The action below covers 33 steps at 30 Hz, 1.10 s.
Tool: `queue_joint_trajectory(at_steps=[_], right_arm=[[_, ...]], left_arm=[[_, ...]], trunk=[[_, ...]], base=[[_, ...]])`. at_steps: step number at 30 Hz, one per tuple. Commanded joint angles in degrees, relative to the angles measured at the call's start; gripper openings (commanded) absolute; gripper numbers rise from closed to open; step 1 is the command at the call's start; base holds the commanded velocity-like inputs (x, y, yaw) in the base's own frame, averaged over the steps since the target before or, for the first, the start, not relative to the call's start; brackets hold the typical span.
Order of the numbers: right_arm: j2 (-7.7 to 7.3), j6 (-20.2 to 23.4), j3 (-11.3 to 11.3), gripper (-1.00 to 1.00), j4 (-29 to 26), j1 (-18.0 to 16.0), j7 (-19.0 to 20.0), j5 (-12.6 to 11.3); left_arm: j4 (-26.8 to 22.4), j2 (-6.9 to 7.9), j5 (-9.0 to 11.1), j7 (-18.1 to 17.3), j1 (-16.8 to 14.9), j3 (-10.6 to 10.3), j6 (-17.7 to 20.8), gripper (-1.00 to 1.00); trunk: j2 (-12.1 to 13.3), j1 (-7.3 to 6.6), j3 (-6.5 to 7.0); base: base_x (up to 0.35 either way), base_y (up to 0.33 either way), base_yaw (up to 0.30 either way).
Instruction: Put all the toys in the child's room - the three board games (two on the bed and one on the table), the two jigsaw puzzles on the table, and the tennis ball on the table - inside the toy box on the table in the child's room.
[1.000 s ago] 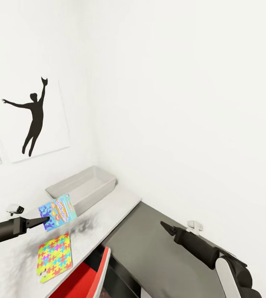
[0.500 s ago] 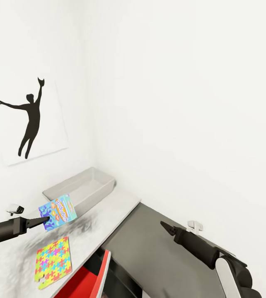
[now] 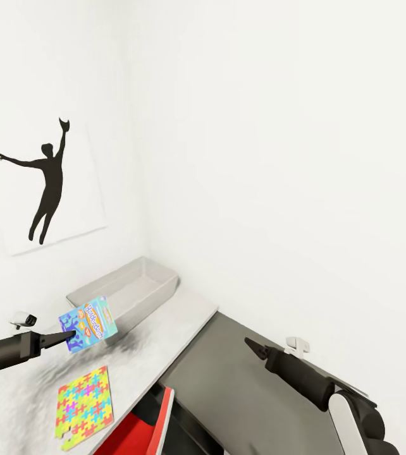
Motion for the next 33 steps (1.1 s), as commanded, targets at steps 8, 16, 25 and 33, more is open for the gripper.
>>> queue_joint_trajectory(at_steps=[8, 16, 25, 33], right_arm=[[0.06, 0.45, -0.16, 1.00, -0.02, -0.03, 0.24, -0.16], [0.03, 0.45, -0.16, 1.00, -0.02, -0.03, 0.26, -0.16], [0.09, 0.45, -0.16, 1.00, -0.02, -0.03, 0.25, -0.16], [0.09, 0.45, -0.16, 1.00, -0.01, -0.03, 0.18, -0.16]], left_arm=[[0.02, 0.02, 0.00, -0.30, -0.02, 0.00, 0.53, -1.00], [0.02, 0.01, 0.00, -0.30, -0.02, 0.00, 0.53, -1.00], [0.02, 0.03, 0.00, -0.30, -0.02, 0.00, 0.53, -1.00], [0.02, 0.03, 0.00, -0.30, -0.02, 0.00, 0.53, -1.00]], trunk=[[-0.04, 0.02, -0.02], [-0.04, 0.02, -0.02], [-0.04, 0.02, 0.32], [-0.04, 0.02, 0.38]], base=[[0.025, 0.061, 0.000], [0.036, 0.047, 0.000], [0.024, 0.009, -0.109], [0.020, 0.004, -0.025]])
